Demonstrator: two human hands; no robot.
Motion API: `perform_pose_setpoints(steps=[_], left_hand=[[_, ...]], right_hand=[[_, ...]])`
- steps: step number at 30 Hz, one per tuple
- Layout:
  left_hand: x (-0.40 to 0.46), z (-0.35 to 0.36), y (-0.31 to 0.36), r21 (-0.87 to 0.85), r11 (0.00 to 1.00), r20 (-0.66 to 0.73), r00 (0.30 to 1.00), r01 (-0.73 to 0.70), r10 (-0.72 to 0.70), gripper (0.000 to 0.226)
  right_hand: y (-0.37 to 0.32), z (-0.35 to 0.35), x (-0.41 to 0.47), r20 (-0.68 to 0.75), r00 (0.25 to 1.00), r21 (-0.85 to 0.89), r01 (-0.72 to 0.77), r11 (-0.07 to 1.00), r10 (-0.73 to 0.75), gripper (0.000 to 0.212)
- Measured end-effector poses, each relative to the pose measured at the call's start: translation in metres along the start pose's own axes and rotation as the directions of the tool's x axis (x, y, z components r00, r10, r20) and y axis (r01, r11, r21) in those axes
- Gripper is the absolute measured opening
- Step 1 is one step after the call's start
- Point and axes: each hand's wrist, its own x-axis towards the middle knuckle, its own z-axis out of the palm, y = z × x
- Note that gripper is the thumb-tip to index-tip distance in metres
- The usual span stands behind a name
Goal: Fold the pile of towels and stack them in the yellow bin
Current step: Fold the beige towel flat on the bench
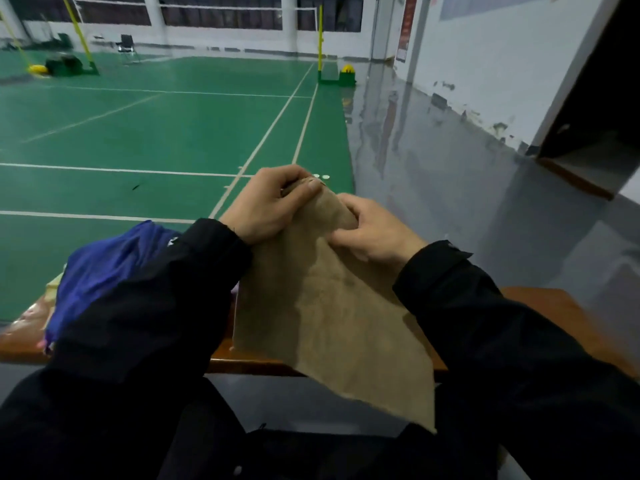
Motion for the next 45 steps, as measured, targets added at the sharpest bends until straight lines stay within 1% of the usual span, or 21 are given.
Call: perform_pose_setpoints(steps=[2, 5, 7, 10, 11, 12, 14, 17, 19, 23, 25, 27, 29, 30, 32, 34, 35, 37, 39, 42, 45], left_hand=[[0.001, 0.013, -0.007, 0.021, 1.0, 0.003, 1.0, 0.005, -0.005, 0.021], [0.001, 0.022, -0.018, 0.083, 0.996, 0.006, 1.0, 0.02, -0.02, 0.021], [0.001, 0.023, -0.025, 0.103, 0.994, -0.012, 0.999, 0.036, -0.035, 0.02], [-0.001, 0.026, -0.037, 0.113, 0.993, 0.011, 0.999, 0.038, -0.039, 0.018], [-0.002, 0.027, -0.041, 0.105, 0.994, 0.028, 0.999, 0.035, -0.038, 0.018], [-0.003, 0.029, -0.045, 0.075, 0.997, 0.044, 0.998, 0.036, -0.04, 0.016], [-0.006, 0.03, -0.048, -0.017, 0.999, 0.085, 0.996, 0.036, -0.035, 0.012], [-0.009, 0.042, -0.043, -0.076, 0.996, 0.189, 0.981, 0.049, -0.033, 0.015], [-0.012, 0.054, -0.042, -0.037, 0.998, 0.227, 0.973, 0.049, -0.039, 0.015], [-0.019, 0.06, -0.044, 0.015, 0.997, 0.159, 0.984, 0.074, -0.076, 0.024], [-0.02, 0.05, -0.048, 0.022, 0.993, 0.124, 0.985, 0.115, -0.117, 0.025], [-0.021, 0.038, -0.055, 0.067, 0.983, 0.191, 0.964, 0.173, -0.183, 0.026], [-0.021, 0.035, -0.063, 0.196, 0.961, 0.295, 0.923, 0.195, -0.247, 0.028], [-0.02, 0.036, -0.068, 0.251, 0.95, 0.303, 0.918, 0.183, -0.257, 0.028], [-0.014, 0.04, -0.074, 0.298, 0.939, 0.213, 0.947, 0.17, -0.239, 0.021], [-0.004, 0.041, -0.073, 0.302, 0.936, 0.057, 0.977, 0.179, -0.206, 0.019], [0.002, 0.04, -0.071, 0.292, 0.939, -0.028, 0.983, 0.181, -0.18, 0.019], [0.009, 0.038, -0.063, 0.271, 0.951, -0.196, 0.976, 0.149, -0.097, 0.02], [0.001, 0.037, -0.055, 0.273, 0.96, -0.297, 0.954, 0.059, 0.026, 0.019], [-0.038, 0.043, -0.058, 0.276, 0.959, -0.267, 0.953, -0.068, 0.144, 0.017], [-0.099, 0.074, -0.083, 0.245, 0.968, -0.106, 0.991, -0.056, 0.084, 0.022]], right_hand=[[0.017, 0.001, -0.004, 0.002, 0.999, -0.063, -0.053, 0.997, 0.053, 0.027], [0.039, -0.002, -0.006, -0.08, 0.994, -0.214, -0.092, 0.973, 0.076, 0.017], [0.052, -0.006, -0.01, -0.108, 0.988, -0.243, -0.13, 0.961, 0.106, 0.016], [0.071, -0.016, -0.017, -0.041, 0.98, -0.272, -0.199, 0.942, 0.195, 0.015], [0.077, -0.019, -0.019, 0.041, 0.97, -0.209, -0.227, 0.951, 0.241, 0.019], [0.083, -0.02, -0.021, 0.15, 0.951, -0.077, -0.263, 0.962, 0.272, 0.025], [0.09, -0.017, -0.027, 0.329, 0.906, 0.218, -0.346, 0.913, 0.265, 0.045], [0.094, 0.001, -0.028, 0.414, 0.893, 0.482, -0.379, 0.79, 0.175, 0.069], [0.093, 0.015, -0.026, 0.432, 0.887, 0.531, -0.398, 0.748, 0.166, 0.07], [0.094, 0.022, -0.024, 0.303, 0.911, 0.375, -0.383, 0.845, 0.278, 0.048], [0.099, 0.011, -0.027, 0.308, 0.899, 0.384, -0.416, 0.825, 0.31, 0.051], [0.104, -0.004, -0.031, 0.328, 0.891, 0.427, -0.436, 0.792, 0.313, 0.057], [0.105, -0.017, -0.031, 0.3, 0.905, 0.443, -0.413, 0.796, 0.302, 0.031], [0.104, -0.021, -0.028, 0.246, 0.92, 0.409, -0.385, 0.827, 0.306, 0.021], [0.107, -0.03, -0.016, 0.051, 0.949, 0.171, -0.315, 0.934, 0.311, 0.031], [0.106, -0.04, -0.004, -0.177, 0.954, -0.091, -0.262, 0.961, 0.243, 0.028], [0.103, -0.046, 0.001, -0.272, 0.944, -0.133, -0.231, 0.964, 0.189, 0.025], [0.092, -0.057, 0.004, -0.424, 0.901, -0.073, -0.141, 0.987, 0.097, 0.019], [0.078, -0.062, -0.008, -0.513, 0.858, -0.034, -0.045, 0.998, 0.021, 0.017], [0.087, -0.05, -0.047, -0.509, 0.861, -0.031, -0.032, 0.999, 0.012, 0.017], [0.131, -0.016, -0.097, -0.415, 0.904, -0.14, -0.176, 0.975, 0.103, 0.019]])
